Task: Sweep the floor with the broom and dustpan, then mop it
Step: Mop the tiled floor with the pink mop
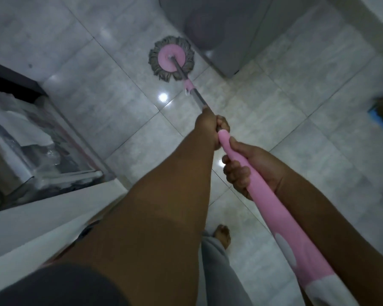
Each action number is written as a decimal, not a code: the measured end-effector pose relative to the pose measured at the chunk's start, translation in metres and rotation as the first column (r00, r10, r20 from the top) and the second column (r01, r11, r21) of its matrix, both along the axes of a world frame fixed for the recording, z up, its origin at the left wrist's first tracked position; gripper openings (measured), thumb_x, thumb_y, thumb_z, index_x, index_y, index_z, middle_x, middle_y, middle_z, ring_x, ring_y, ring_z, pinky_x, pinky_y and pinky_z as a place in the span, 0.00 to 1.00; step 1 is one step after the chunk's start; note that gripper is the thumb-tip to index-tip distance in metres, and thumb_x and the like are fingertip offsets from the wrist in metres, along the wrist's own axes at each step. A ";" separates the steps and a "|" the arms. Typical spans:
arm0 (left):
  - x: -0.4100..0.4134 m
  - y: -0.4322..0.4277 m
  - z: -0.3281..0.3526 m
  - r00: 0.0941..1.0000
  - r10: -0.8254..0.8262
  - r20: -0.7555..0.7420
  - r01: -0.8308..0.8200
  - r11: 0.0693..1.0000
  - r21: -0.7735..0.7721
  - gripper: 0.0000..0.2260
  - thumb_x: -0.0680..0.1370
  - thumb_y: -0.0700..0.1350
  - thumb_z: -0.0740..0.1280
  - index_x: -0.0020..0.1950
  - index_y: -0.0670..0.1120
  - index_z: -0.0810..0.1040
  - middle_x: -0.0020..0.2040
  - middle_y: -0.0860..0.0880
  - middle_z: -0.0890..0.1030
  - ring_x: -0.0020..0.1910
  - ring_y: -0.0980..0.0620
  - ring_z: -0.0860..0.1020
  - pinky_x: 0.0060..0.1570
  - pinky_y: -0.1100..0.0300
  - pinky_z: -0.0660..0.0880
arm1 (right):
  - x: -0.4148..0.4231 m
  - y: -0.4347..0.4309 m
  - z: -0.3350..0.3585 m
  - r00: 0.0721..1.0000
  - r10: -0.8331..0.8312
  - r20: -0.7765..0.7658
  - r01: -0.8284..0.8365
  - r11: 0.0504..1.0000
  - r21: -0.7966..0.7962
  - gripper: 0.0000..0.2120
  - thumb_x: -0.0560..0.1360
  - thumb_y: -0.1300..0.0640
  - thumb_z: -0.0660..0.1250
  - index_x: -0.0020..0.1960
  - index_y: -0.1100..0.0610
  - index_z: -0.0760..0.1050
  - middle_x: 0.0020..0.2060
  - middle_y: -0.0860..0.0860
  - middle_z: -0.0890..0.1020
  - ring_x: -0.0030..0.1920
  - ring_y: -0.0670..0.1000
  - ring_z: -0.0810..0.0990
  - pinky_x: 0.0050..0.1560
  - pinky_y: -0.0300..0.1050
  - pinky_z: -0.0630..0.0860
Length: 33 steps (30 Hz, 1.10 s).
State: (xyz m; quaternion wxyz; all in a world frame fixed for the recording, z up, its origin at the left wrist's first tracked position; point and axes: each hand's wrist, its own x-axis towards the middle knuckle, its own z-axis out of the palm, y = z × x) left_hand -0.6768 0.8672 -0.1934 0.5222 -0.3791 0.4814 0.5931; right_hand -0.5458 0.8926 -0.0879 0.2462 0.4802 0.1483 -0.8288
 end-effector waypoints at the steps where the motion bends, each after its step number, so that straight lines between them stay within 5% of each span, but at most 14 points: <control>1: 0.022 -0.003 0.006 1.000 -0.015 0.012 0.015 1.000 -0.007 0.21 0.83 0.59 0.55 0.37 0.46 0.65 0.22 0.52 0.64 0.16 0.58 0.61 0.18 0.72 0.58 | 0.022 -0.004 0.006 1.000 -0.016 0.004 0.016 1.000 -0.007 0.17 0.74 0.44 0.66 0.39 0.58 0.70 0.23 0.48 0.70 0.17 0.43 0.67 0.16 0.34 0.66; 14: 0.215 -0.030 0.085 0.961 -0.227 0.159 0.231 0.973 -0.004 0.23 0.82 0.62 0.54 0.36 0.47 0.64 0.25 0.52 0.62 0.17 0.56 0.59 0.20 0.71 0.56 | 0.205 -0.044 0.096 0.981 -0.148 0.129 0.156 0.986 -0.054 0.18 0.75 0.44 0.64 0.39 0.59 0.71 0.23 0.49 0.70 0.17 0.44 0.68 0.16 0.34 0.67; 22: 0.120 -0.019 0.072 0.985 -0.131 0.113 0.133 0.991 -0.005 0.19 0.83 0.60 0.55 0.46 0.45 0.67 0.26 0.52 0.63 0.16 0.57 0.60 0.19 0.73 0.58 | 0.111 -0.030 0.078 0.991 -0.075 0.112 0.079 0.996 -0.033 0.19 0.75 0.44 0.64 0.39 0.59 0.70 0.23 0.48 0.69 0.17 0.43 0.67 0.16 0.34 0.66; 33: -0.178 0.017 0.015 1.000 0.026 0.004 -0.026 0.999 -0.018 0.23 0.83 0.61 0.54 0.35 0.46 0.64 0.22 0.53 0.63 0.15 0.57 0.60 0.21 0.74 0.58 | -0.182 0.017 0.022 0.997 0.065 0.029 -0.065 0.998 -0.015 0.21 0.78 0.41 0.61 0.37 0.56 0.66 0.22 0.47 0.67 0.17 0.42 0.66 0.16 0.32 0.64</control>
